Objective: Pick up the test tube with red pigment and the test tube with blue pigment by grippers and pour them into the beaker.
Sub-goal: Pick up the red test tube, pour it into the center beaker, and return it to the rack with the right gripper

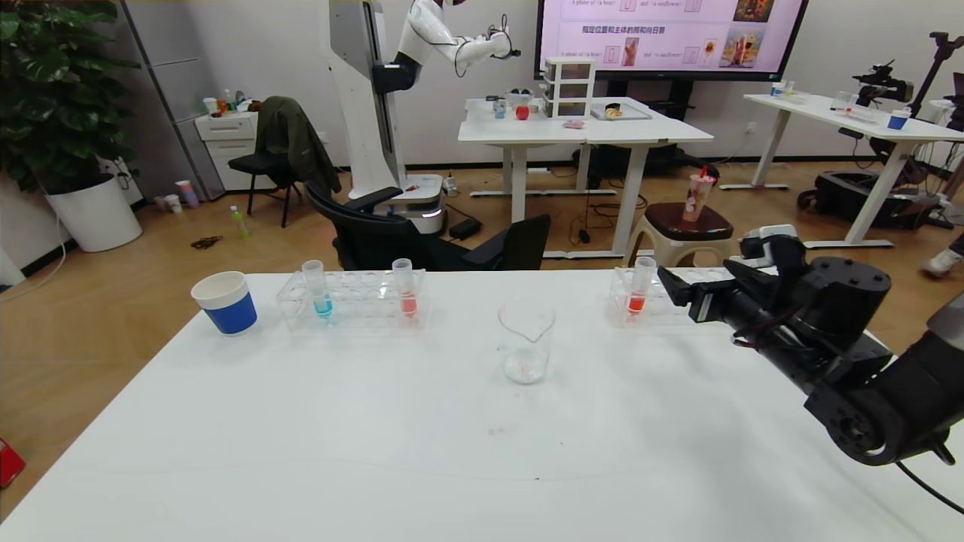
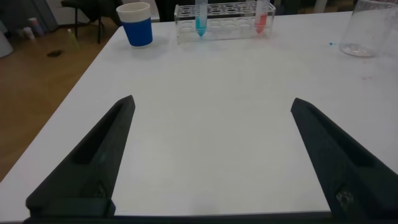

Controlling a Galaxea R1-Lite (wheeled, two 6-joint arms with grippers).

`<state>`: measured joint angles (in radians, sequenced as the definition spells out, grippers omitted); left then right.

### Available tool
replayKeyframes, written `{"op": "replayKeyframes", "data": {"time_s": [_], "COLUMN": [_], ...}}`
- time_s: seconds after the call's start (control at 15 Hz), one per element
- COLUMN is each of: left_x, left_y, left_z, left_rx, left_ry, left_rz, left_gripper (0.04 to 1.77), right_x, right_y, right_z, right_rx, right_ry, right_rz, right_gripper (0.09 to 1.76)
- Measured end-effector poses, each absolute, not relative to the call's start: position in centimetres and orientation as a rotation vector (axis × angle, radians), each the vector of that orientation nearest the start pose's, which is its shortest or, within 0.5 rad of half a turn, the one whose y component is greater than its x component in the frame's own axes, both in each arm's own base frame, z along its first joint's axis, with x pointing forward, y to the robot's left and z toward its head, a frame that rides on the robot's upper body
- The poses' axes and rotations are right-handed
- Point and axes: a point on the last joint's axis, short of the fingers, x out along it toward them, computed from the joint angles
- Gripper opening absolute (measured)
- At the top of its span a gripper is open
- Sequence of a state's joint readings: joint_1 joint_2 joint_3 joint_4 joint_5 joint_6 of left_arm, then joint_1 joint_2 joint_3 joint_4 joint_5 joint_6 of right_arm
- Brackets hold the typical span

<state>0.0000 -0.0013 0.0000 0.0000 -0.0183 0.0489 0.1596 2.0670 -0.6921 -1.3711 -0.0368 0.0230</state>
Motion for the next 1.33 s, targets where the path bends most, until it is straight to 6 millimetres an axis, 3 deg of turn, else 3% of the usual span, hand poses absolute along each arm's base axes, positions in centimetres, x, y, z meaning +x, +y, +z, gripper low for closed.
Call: {"op": "replayKeyframes", "data": {"time_s": [0.4,0.93,1.33], "left_x": [-2.3,-2.3,-2.3], "left_y": [0.0,0.0,0.0], "left_z": [7.5,7.5,7.5], "left_rx": [0.049,0.049,0.049], "left_ry": [-0.002,-0.002,-0.002], "left_rz": [-0.018,-0.018,-0.018], "left_gripper": [1.75,1.75,1.75], "right_x": [38.1,42.1,43.7], "right_y": [10.0,10.1,10.0], "right_z": [8.0,6.8,5.8], "right_rx": [0.054,0.062,0.058], "right_ry": [0.005,-0.051,-0.047], "right_rz": [0.1,0.086,0.077], "right_gripper": [1.74,1.74,1.74]}}
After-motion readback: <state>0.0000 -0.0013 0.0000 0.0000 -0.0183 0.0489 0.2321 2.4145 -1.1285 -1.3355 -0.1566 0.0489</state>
